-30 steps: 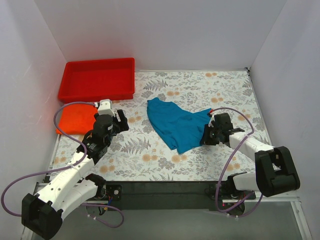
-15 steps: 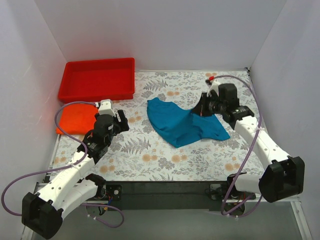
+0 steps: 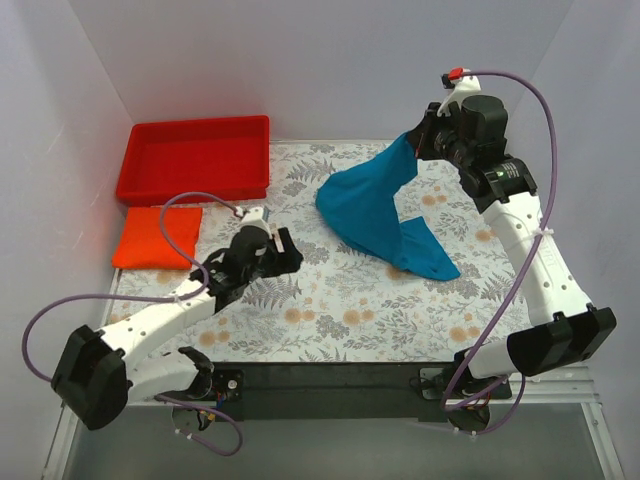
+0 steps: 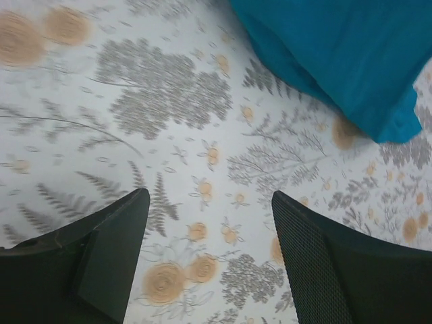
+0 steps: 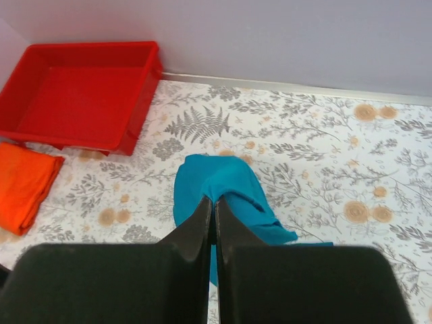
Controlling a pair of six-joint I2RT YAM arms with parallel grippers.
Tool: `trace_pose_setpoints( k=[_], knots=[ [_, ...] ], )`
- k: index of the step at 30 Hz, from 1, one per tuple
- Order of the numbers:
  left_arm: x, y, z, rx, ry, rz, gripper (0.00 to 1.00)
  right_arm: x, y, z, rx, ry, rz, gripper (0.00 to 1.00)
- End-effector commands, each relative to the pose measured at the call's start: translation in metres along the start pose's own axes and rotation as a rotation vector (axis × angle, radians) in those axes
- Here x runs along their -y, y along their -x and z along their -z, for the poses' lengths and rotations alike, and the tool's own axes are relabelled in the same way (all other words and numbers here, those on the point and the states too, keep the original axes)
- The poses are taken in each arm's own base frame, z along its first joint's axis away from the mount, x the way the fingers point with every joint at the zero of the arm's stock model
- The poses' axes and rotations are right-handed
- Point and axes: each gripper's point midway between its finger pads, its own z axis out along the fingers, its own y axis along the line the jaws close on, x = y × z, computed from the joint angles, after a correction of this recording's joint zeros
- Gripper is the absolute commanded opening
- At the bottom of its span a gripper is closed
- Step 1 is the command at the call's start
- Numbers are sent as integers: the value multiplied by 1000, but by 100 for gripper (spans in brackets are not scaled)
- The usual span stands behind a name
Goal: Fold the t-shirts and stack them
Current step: Flatten the tshirt out
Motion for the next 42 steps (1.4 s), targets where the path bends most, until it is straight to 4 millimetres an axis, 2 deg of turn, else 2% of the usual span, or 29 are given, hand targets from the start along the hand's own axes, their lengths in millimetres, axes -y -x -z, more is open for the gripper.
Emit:
trace_pose_setpoints(
  k=[1, 2, 3, 5, 6, 7, 8, 9, 10, 11, 12, 13, 14, 16, 17, 19, 24, 26, 30, 31, 32, 34, 35, 36, 37, 38, 40, 41, 42],
  knots=[
    [64, -16, -15, -30, -98, 26, 72, 15, 11, 5, 31, -84, 18, 1],
    [70, -19, -22, -17, -78, 17, 72, 16, 9, 5, 28, -86, 19, 1],
    [82, -40, -36, -56, -74, 6, 73, 17, 5, 5, 19, -88, 21, 1],
    [111, -41, -47, -42, -95, 17, 73, 20, 4, 8, 23, -98, 28, 1],
    [121, -50, -53, -45, -95, 8, 73, 20, 2, 8, 20, -100, 32, 1],
    [126, -64, -68, -64, -82, 4, 73, 22, -1, 9, 15, -106, 33, 1],
    [149, -66, -72, -63, -113, -1, 73, 23, -2, 10, 14, -111, 38, 1],
    [162, -67, -78, -51, -133, 3, 73, 25, -1, 10, 16, -113, 39, 1],
    [164, -81, -93, -66, -114, -5, 73, 25, -4, 10, 10, -112, 42, 1],
    [172, -84, -98, -66, -118, -6, 73, 26, -4, 11, 10, -115, 46, 1],
    [190, -81, -100, -44, -138, 4, 73, 26, -6, 11, 6, -114, 49, 1],
    [193, -85, -107, -42, -134, 7, 73, 27, -7, 12, 5, -116, 50, 1],
    [192, -100, -117, -55, -113, 12, 73, 28, -7, 11, 7, -117, 51, 1],
    [198, -105, -127, -49, -115, 41, 73, 28, -8, 11, 7, -117, 51, 1],
    [194, -116, -136, -60, -100, 55, 72, 30, -9, 11, 6, -120, 50, 1],
    [197, -116, -144, -38, -101, 71, 72, 29, -8, 11, 9, -108, 42, 1],
    [193, -135, -168, -17, -65, 31, 68, 29, -9, 10, 12, -95, 26, 1],
    [196, -135, -174, 1, -65, 32, 66, 29, -9, 11, 17, -95, 16, 1],
    [183, -153, -187, -6, -18, 12, 53, 30, -7, 14, 27, -96, 9, 1],
    [175, -157, -190, -9, 6, 27, 42, 31, -5, 15, 30, -98, 10, 1],
    [166, -158, -189, -6, 38, 25, 35, 32, -4, 17, 36, -103, 12, 1],
    [140, -148, -185, 36, 145, 10, 19, 37, -2, 20, 43, -125, 16, 1],
    [138, -132, -178, 65, 161, 6, 2, 41, -1, 21, 49, -142, 20, 1],
    [116, -116, -174, 99, 227, -22, 0, 49, 1, 22, 56, -178, 28, 1],
    [109, -98, -170, 134, 246, -37, 0, 54, 2, 22, 60, -196, 29, 1],
    [102, -55, -161, 188, 262, -94, 0, 62, 4, 23, 66, -218, 29, 1],
    [90, -6, -154, 250, 283, -162, 0, 73, 9, 24, 77, -249, 28, 1],
    [68, 33, -152, 279, 334, -259, 0, 82, 18, 28, 101, -273, 24, 1],
    [65, 68, -138, 328, 352, -307, 0, 90, 22, 29, 110, -298, 20, 1]
  ],
)
